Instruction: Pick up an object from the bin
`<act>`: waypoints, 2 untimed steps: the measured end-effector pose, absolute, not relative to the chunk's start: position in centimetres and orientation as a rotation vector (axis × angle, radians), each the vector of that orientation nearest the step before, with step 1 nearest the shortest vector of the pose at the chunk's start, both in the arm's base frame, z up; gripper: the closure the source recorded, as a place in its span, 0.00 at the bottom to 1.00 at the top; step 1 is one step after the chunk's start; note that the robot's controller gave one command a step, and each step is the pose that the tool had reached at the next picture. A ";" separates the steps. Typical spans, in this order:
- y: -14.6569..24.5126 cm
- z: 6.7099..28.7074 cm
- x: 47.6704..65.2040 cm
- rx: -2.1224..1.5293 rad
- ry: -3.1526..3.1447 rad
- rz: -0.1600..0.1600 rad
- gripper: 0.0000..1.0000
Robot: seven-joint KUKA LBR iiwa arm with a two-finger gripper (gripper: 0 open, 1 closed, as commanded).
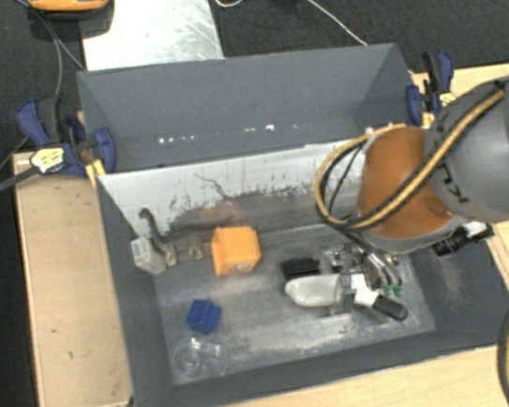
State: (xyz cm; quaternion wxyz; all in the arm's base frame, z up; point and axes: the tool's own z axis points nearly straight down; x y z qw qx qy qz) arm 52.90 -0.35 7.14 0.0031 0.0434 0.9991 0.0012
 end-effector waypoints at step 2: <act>-0.5 7.2 52.7 0.108 3.135 0.004 1.00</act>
Offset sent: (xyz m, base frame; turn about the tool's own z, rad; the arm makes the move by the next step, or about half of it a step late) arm 0.0000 -0.0001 0.0041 0.0000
